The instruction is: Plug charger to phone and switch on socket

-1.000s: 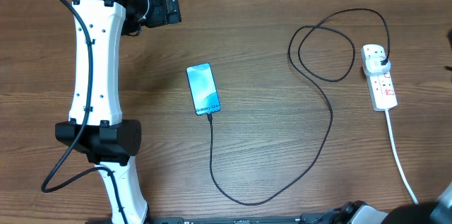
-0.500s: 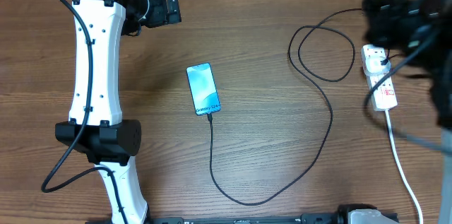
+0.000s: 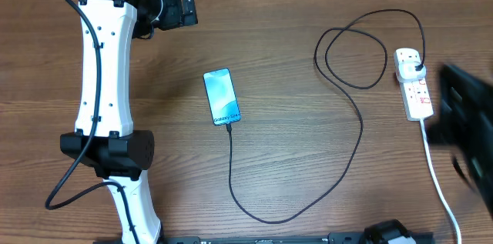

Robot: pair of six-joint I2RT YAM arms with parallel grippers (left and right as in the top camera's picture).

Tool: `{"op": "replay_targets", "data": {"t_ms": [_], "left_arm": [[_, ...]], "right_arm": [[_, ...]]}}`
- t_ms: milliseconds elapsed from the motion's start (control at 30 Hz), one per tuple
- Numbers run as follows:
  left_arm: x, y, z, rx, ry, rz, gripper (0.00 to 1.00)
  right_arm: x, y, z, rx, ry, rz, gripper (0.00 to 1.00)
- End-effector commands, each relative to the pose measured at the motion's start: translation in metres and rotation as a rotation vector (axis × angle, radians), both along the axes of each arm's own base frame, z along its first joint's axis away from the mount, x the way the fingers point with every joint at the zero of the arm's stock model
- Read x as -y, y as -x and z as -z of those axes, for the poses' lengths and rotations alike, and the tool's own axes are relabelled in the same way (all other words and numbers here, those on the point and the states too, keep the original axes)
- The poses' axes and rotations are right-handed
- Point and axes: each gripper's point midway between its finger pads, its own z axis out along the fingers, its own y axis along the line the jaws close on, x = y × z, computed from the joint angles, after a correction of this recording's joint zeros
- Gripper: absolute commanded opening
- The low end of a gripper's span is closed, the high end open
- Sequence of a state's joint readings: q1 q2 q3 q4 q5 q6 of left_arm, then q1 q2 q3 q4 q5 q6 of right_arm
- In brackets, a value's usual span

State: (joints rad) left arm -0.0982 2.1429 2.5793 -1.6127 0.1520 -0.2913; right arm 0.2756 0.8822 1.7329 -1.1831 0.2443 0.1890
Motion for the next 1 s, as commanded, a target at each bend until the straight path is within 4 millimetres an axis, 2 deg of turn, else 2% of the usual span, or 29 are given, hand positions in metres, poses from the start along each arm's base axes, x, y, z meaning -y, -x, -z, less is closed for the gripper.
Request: {"op": "replay_targets", "data": {"t_ms": [0,67,167,233,300,467,533,633,767,867,967], "left_arm": [[-0.001,0.003,-0.014,0.039,-0.004,0.005,1.0],[-0.001,0.003,-0.014,0.039,-0.004,0.005,1.0],[-0.001,0.003,-0.014,0.039,-0.004,0.005,1.0],[-0.001,0.003,-0.014,0.039,-0.005,0.005,1.0],[-0.001,0.003,-0.014,0.039,-0.004,0.005,1.0],[-0.001,0.003,-0.014,0.039,-0.004,0.005,1.0],[-0.001,0.003,-0.014,0.039,-0.004,0.005,1.0],[-0.001,0.003,-0.014,0.039,-0.004,0.005,1.0],[-0.001,0.003,-0.014,0.039,-0.004,0.005,1.0],[-0.001,0.003,-0.014,0.039,-0.004,0.005,1.0],[-0.001,0.003,-0.014,0.039,-0.004,0.005,1.0]], "right_arm": [[0.015,0.033,0.013,0.109,-0.039,0.037,0.04],[0.023,0.04,0.032,0.197,-0.064,0.07,0.04],[0.032,0.032,0.064,0.279,-0.115,0.142,0.04],[0.037,0.018,0.086,0.322,-0.15,0.196,0.04],[0.036,-0.005,0.111,0.358,-0.158,0.234,0.04],[0.023,-0.052,0.164,0.389,-0.171,0.233,0.04],[0.019,-0.068,0.185,0.367,-0.159,0.236,0.04],[0.01,-0.097,0.228,0.242,-0.107,0.227,0.14],[0.001,-0.127,0.278,0.094,-0.062,0.2,0.11],[-0.003,-0.143,0.304,0.044,-0.08,0.208,0.09],[-0.005,-0.152,0.317,0.03,-0.117,0.219,0.09]]}}
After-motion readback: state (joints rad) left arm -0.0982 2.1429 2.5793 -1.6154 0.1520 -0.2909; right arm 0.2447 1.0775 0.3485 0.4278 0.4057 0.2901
